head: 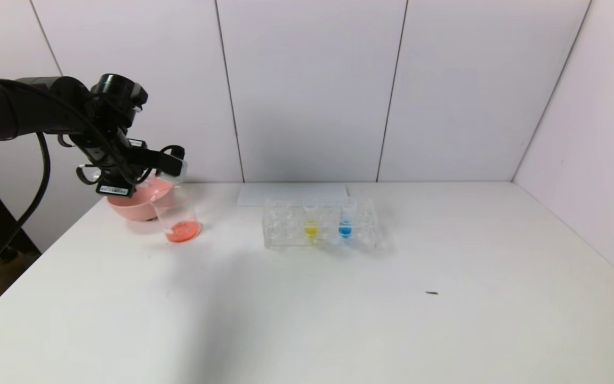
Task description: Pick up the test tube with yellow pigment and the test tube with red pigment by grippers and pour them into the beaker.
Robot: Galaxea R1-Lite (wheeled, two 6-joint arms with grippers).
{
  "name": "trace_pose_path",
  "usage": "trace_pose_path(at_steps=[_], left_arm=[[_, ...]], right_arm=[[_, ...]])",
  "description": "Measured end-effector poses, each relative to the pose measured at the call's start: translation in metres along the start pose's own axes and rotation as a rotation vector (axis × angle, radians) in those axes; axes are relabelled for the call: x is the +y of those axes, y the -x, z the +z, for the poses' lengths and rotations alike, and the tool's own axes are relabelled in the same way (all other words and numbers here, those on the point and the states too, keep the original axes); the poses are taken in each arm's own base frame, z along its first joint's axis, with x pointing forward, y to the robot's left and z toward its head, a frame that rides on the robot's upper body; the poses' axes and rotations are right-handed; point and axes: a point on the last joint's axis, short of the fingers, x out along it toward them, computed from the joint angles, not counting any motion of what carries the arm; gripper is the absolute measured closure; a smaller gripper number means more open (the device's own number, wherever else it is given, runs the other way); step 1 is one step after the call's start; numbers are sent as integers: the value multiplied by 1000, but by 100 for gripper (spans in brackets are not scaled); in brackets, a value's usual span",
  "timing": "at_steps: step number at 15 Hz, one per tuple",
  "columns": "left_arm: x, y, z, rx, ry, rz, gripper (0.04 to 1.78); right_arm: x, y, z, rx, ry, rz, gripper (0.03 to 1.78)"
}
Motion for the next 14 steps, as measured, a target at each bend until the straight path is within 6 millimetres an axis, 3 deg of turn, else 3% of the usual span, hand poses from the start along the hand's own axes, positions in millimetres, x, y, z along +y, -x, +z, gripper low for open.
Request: trace_pose_path(at_steps=[14], left_arm=[[0, 2, 4, 17, -18, 6, 136]], right_arm=[[0, 0, 0, 0, 0, 1, 11]])
